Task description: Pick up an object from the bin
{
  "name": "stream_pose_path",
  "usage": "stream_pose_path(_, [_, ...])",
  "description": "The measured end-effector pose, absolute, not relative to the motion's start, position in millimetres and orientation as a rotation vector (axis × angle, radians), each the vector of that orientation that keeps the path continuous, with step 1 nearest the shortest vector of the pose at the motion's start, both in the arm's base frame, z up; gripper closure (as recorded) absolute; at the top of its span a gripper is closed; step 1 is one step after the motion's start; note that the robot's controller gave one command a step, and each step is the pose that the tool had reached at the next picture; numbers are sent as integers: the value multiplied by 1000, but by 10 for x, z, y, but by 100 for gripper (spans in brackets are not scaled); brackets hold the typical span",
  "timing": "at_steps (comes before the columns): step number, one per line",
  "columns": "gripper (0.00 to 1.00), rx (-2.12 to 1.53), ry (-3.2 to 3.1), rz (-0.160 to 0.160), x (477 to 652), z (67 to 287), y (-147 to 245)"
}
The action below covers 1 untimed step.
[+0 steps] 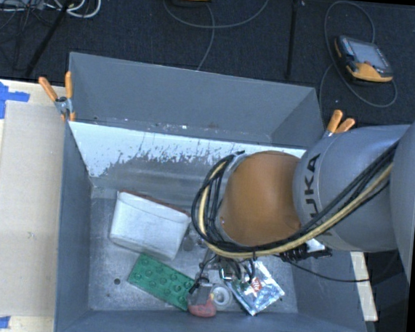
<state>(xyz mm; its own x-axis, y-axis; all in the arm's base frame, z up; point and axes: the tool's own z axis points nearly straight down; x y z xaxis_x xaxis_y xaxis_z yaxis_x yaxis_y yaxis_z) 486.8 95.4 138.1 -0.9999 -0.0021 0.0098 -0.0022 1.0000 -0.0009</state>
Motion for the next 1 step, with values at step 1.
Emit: stream_pose_path(1, [0, -459, -3099, 4, 4859, 678, 914])
